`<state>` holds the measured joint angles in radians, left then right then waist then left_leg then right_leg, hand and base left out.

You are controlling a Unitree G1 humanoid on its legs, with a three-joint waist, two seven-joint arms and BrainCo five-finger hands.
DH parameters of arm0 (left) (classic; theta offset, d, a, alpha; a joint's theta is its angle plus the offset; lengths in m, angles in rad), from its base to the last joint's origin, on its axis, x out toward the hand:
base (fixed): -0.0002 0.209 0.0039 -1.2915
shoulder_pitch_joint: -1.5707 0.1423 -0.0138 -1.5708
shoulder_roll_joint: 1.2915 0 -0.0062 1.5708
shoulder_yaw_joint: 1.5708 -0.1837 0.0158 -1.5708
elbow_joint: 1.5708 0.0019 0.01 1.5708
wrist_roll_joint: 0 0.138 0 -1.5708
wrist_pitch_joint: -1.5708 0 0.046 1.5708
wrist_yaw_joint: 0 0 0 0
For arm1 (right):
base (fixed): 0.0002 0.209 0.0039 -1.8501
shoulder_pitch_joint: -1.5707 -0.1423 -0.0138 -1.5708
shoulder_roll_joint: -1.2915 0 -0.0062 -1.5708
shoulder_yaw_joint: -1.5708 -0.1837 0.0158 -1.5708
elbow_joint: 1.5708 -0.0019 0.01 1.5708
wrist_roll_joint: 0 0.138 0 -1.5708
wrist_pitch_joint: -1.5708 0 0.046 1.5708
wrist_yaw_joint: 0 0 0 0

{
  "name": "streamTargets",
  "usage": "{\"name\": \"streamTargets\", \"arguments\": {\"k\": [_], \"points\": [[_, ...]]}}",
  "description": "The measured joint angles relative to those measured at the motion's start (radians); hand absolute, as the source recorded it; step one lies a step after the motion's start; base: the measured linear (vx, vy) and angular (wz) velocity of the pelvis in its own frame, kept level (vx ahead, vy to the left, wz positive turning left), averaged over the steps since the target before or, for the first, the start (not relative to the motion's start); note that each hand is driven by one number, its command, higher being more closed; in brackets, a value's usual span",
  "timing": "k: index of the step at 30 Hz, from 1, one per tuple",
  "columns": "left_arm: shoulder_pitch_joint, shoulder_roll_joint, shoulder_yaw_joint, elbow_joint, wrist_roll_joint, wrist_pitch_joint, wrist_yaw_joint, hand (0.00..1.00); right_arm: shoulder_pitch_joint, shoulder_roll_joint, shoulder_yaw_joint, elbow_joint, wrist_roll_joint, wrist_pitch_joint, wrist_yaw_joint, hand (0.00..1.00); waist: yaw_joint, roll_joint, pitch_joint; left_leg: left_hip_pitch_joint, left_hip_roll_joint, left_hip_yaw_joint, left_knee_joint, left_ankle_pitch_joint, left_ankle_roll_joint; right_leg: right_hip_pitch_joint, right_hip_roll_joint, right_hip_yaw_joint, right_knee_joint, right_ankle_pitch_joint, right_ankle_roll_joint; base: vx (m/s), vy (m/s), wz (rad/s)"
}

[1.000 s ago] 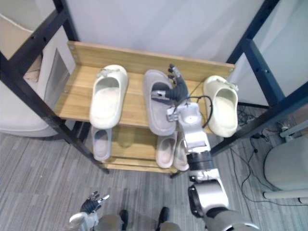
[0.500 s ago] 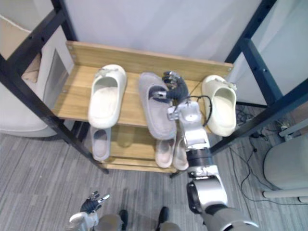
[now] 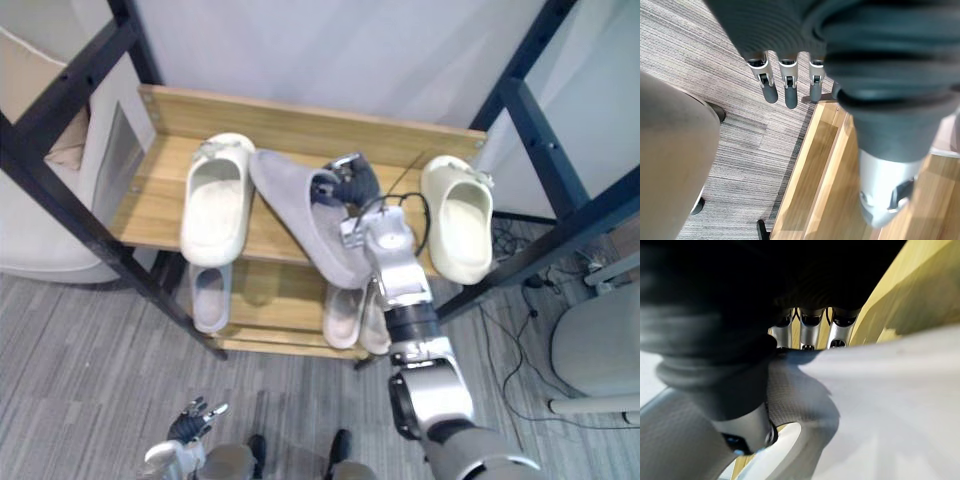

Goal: Organize the slippers on the shoe rack

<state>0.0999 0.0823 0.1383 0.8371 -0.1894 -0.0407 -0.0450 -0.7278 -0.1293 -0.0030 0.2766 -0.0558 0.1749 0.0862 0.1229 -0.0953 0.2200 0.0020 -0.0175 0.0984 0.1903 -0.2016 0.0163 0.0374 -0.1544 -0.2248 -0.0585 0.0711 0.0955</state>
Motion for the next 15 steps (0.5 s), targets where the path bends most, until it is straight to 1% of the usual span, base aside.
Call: {"name": "streamTargets", "arguments": {"k": [4,8,10,15], "points": [[0.0,0.0,0.0,0.001,0.002,0.0,0.0,0.0,0.115,0.007,0.035,-0.14,0.061,-0.036,-0.012,1.0,-0.002,0.0,0.0,0.003,0.0,0.0,0.0,0.0,0.0,0.002,0.0,-0.002,0.0,0.0,0.0,0.0,0.0,0.0],[0.0,0.001,0.001,0.02,0.021,-0.002,-0.001,0.0,0.205,0.009,0.089,-0.272,0.145,-0.064,0.0,1.0,-0.012,0.0,-0.001,0.038,0.0,0.001,-0.008,0.0,0.0,0.032,0.0,-0.002,0.0,-0.001,0.0,-0.01,-0.002,-0.01],[0.0,0.001,0.0,0.02,0.031,-0.005,-0.001,0.0,0.235,0.01,0.114,-0.356,0.146,-0.09,0.006,1.0,-0.015,-0.001,-0.001,0.039,-0.002,0.003,-0.012,0.0,0.0,0.031,-0.001,0.0,0.0,0.0,0.0,-0.05,-0.006,-0.05],[0.0,0.002,0.0,0.028,0.033,-0.012,0.0,0.0,0.282,0.011,0.206,-0.483,0.197,-0.125,0.027,1.0,-0.021,-0.003,-0.004,0.042,-0.002,0.006,-0.012,0.0,0.0,0.031,-0.002,0.0,0.0,0.0,0.0,-0.03,-0.005,-0.02]]}}
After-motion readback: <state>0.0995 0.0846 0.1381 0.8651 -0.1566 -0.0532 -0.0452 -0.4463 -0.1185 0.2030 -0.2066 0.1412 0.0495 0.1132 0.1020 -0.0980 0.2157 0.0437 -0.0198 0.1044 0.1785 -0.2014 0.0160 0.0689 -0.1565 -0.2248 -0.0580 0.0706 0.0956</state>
